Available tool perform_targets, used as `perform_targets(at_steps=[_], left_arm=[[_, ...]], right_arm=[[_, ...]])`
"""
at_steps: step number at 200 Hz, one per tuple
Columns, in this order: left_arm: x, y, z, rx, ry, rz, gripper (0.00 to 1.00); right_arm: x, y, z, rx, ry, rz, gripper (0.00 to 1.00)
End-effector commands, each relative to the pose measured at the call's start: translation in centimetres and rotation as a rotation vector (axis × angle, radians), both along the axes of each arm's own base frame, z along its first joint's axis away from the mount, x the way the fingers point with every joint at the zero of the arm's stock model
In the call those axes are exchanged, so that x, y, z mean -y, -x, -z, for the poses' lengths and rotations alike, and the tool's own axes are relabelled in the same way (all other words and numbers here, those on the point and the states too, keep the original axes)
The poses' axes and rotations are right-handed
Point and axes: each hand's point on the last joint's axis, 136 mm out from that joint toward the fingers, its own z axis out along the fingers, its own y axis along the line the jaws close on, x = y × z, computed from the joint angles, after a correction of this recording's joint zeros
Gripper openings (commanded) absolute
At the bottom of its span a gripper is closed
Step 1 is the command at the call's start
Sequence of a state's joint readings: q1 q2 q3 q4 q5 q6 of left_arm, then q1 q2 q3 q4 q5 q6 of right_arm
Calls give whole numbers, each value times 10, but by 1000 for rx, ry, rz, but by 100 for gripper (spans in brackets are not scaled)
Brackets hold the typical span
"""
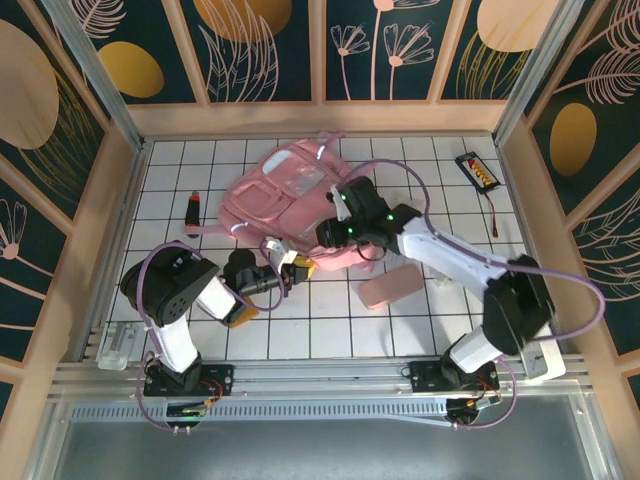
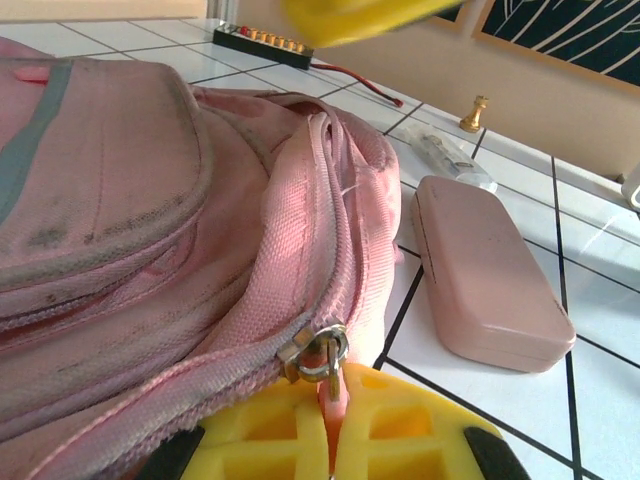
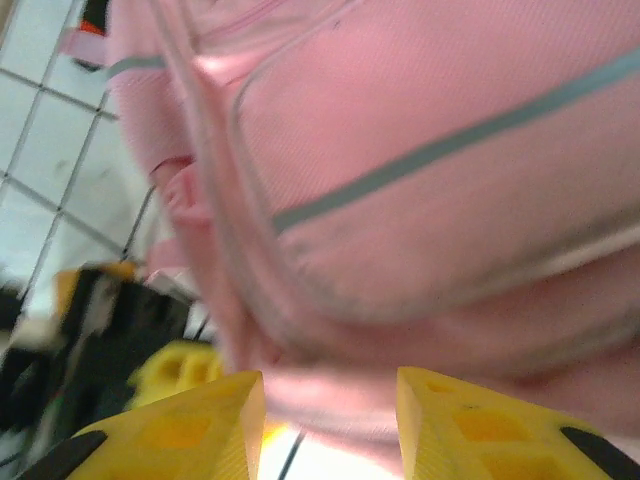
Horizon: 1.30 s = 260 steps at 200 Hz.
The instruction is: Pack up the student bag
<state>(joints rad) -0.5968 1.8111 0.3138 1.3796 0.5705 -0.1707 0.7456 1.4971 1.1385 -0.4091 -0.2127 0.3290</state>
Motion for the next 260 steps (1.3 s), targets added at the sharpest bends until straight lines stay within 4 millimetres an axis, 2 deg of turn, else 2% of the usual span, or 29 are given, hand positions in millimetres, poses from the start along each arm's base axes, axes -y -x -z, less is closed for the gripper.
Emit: perform_targets(at_steps=[1,14,25,74,105,141,171,191,209,231,260], left_arm=[[11,1,-30,66,75,52,0],[11,0,-32,68,83,47,0],[12,0,-34,71,87,52,0],[11,6,-36,91,77,77,0],[10,3,-33,108,40,58,0],[15,-1,-41,116,53,42,0],[17,-16,-50,82,106,-44,0],[24,-18,-55,104,125,-61,0],[28,-21,-58,115,135,-60,0],[32,-26,-61,118,139,-64,0],[33,-31,-68,138,147,-83,0]], right_arm=[[-7,45,19,-176,-22,-10,35],[-16,53,25,-202,-24,-22,33],[-21,53,31,-205,-17,-15,33],[-39,17,39,-162,44,45,32],[-39,14,48,-183,85,66,29],[-28,6,57,-197,181,154,32],[-26,0,51,-234,185,246,32],[-28,-2,45,-297,129,316,28],[-25,-5,46,-335,158,392,25],[-18,-7,52,-360,234,489,13],[-14,-8,58,-318,319,547,14]])
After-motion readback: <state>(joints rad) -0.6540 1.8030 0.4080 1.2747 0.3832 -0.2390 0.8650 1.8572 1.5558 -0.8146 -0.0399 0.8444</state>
